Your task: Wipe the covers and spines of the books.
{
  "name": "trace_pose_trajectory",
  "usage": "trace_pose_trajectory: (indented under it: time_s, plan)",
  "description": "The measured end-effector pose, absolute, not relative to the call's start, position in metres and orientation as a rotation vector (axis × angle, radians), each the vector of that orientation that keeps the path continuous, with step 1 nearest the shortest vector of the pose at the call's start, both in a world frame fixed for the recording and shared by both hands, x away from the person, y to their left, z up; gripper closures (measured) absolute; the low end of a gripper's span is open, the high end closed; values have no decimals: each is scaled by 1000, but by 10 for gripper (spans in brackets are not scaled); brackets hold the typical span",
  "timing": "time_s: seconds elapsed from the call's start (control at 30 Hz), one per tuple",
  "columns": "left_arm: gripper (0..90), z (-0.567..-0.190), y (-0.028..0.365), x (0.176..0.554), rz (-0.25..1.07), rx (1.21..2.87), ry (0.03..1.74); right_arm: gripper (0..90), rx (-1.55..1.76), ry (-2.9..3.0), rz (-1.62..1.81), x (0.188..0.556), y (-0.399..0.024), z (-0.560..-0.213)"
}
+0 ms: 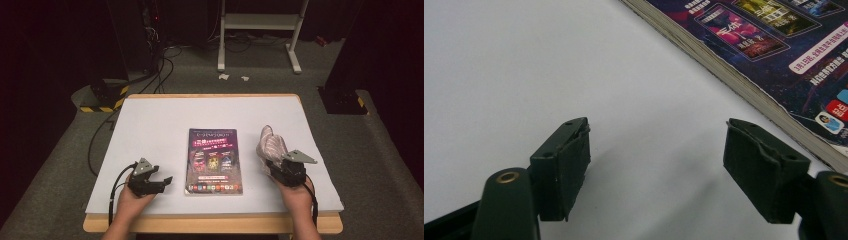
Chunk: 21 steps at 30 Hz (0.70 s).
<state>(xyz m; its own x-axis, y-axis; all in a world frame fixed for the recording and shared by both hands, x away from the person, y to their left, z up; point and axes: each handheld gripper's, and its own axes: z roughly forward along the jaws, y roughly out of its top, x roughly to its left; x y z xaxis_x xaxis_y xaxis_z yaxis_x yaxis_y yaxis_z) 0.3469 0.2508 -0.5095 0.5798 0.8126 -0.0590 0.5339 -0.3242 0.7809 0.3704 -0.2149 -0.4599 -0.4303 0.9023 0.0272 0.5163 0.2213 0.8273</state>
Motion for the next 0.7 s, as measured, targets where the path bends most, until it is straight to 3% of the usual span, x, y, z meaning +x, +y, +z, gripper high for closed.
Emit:
trace_pose_trajectory:
  time_s: [0.4,0.7]
  plan:
    - [270,-509,252,347,426,1996,1079,629,1159,2155,1217,350,-168,-449]
    - [271,-509,252,348,432,1994,1093,628,1022,2382,1070,341,-119,-482]
